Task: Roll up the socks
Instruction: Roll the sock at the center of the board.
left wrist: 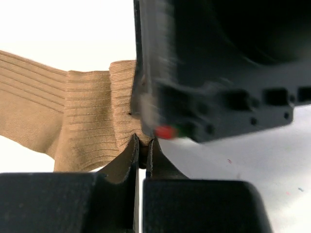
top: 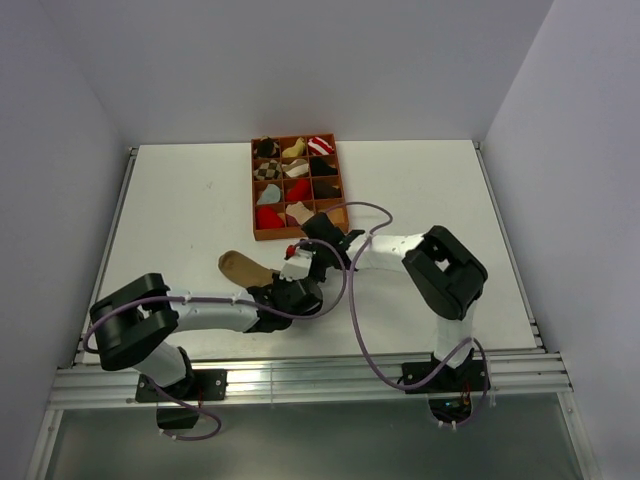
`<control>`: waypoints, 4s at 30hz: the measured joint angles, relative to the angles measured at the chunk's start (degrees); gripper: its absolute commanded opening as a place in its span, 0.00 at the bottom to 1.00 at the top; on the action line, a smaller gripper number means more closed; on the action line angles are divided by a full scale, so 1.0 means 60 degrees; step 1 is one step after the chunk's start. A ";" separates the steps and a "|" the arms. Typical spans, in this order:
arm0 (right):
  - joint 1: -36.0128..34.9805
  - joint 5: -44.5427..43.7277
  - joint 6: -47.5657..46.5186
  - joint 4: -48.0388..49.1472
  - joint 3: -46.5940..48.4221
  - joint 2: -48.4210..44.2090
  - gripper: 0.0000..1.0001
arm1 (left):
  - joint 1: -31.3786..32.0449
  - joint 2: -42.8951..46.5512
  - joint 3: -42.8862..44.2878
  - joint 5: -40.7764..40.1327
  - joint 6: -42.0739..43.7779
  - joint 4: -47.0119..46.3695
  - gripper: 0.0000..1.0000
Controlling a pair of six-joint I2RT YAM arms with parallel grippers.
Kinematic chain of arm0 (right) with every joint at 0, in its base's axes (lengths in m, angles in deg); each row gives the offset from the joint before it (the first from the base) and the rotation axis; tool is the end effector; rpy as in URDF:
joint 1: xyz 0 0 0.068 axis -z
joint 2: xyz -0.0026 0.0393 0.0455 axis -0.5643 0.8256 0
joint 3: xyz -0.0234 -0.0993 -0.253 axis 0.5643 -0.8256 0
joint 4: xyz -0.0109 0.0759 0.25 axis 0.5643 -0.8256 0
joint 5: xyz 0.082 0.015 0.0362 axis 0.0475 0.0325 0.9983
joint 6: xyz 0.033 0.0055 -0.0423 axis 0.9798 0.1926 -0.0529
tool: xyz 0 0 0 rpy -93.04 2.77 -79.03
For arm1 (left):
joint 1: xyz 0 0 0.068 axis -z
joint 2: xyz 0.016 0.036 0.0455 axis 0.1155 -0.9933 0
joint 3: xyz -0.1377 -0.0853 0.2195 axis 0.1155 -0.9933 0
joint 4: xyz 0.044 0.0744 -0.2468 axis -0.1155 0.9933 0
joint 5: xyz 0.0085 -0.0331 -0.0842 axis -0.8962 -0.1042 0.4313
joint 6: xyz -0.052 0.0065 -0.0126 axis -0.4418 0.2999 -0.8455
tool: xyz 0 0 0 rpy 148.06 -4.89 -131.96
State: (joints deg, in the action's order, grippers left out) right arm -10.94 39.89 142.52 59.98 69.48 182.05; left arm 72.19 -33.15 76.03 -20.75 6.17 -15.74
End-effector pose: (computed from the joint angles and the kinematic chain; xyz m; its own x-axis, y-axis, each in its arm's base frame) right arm 0.2621 0.2793 0.1470 -0.9836 0.1429 -0.1101 0.0490 0.7992 0.5991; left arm 0.1366 -0.2438 0.1478 -0.6055 0.1993 -0.7705 0.2040 0.9747 0.0918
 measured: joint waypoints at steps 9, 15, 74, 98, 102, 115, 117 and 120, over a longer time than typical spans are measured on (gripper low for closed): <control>0.0324 0.0357 0.0495 0.2484 -0.2503 -0.1348 0.59 | -0.1934 0.1384 -0.0962 0.3810 -0.0171 -0.1198 0.00; 0.0404 0.0321 0.0605 0.3967 -0.3191 -0.2208 0.61 | -0.3748 0.1698 -0.1588 0.6801 -0.0605 -0.2244 0.00; 0.0208 -0.0608 -0.1096 -0.1814 0.1654 0.0641 0.00 | -0.3727 0.3577 -0.1508 0.4823 -0.1315 -0.0335 0.58; 0.0226 -0.0437 -0.1308 -0.2863 0.2313 0.1002 0.00 | -0.0911 0.0208 0.0350 0.1115 -0.0011 -0.0259 0.46; 0.0251 -0.0357 -0.1304 -0.2860 0.2306 0.1016 0.00 | -0.0743 -0.0164 0.0350 0.0900 -0.0040 -0.0291 0.26; 0.0576 0.0444 -0.0539 -0.0076 0.0120 0.0120 0.34 | -0.0958 0.0197 0.0098 0.1341 -0.0226 -0.0401 0.01; 0.0594 0.0495 -0.0299 0.0678 -0.0499 -0.0226 0.48 | -0.1326 0.0648 -0.0255 0.2044 -0.0310 -0.0637 0.01; 0.0648 0.0517 -0.0036 0.1716 -0.1410 -0.0823 0.61 | -0.2124 0.1399 -0.0951 0.3271 -0.0510 -0.1129 0.01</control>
State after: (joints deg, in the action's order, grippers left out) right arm -7.05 42.99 142.30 70.27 61.02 177.11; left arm 59.45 -24.76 70.33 -1.12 3.11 -22.51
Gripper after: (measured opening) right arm 0.513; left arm 0.077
